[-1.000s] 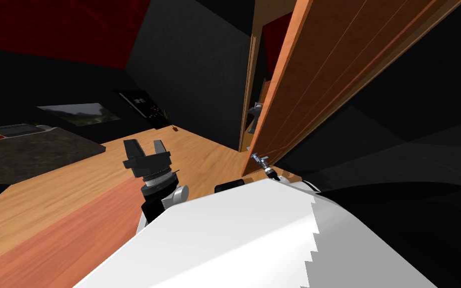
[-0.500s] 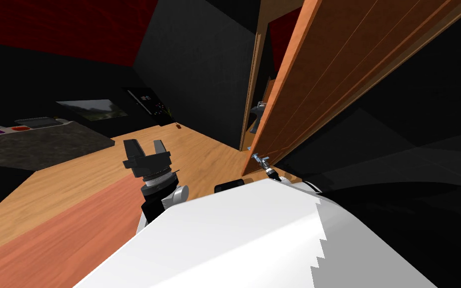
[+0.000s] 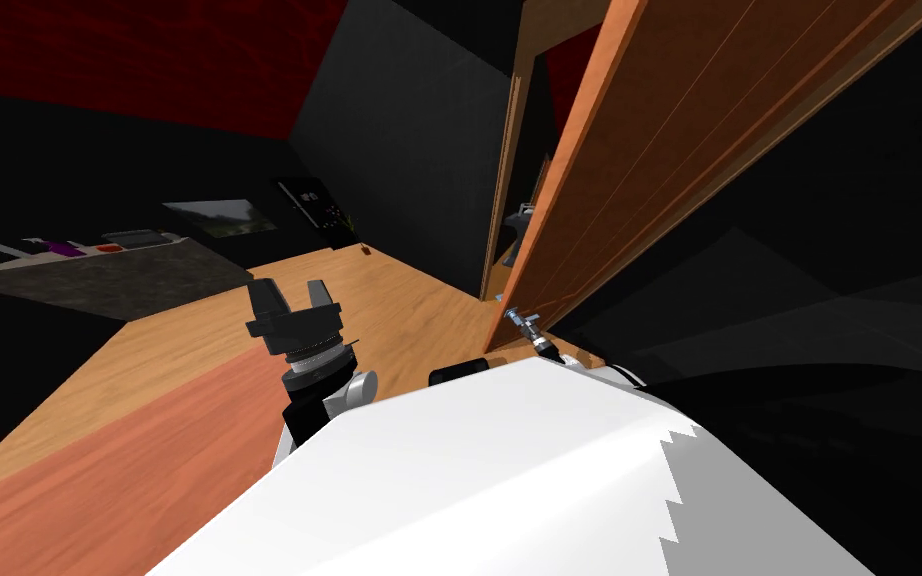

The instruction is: Pull the door open

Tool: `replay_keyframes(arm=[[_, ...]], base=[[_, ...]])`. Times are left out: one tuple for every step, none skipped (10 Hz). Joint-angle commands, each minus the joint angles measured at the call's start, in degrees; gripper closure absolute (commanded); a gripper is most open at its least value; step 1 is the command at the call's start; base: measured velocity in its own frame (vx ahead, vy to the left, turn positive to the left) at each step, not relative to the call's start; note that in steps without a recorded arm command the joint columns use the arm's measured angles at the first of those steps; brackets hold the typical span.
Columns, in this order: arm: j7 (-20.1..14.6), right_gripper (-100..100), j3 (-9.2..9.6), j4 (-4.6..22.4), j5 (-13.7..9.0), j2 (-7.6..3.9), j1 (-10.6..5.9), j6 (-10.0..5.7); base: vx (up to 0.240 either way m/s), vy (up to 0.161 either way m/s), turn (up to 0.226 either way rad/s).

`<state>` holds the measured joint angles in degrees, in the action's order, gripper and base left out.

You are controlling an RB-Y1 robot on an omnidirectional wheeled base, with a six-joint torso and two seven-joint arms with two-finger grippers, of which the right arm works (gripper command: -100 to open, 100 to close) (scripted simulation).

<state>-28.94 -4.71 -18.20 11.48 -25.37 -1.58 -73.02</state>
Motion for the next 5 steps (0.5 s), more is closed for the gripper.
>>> replay_keyframes(arm=[[0.0,100,-0.03,1.1,0.2,-0.13,-0.05,-1.39],[-0.1,100,-0.09,1.3,0.2,-0.26,0.11,-1.90],[-0.1,100,-0.12,1.5,0.2,-0.33,0.19,-2.16],[-0.2,100,-0.17,1.8,0.3,-0.46,0.35,-2.66],[-0.3,100,-0.23,2.0,0.4,-0.58,0.50,-3.12]], base=[[-0.189,-0.100,0.230],[-0.177,-0.110,0.187],[-0.172,-0.083,0.176],[-0.174,-0.071,0.171],[-0.197,-0.084,0.155]])
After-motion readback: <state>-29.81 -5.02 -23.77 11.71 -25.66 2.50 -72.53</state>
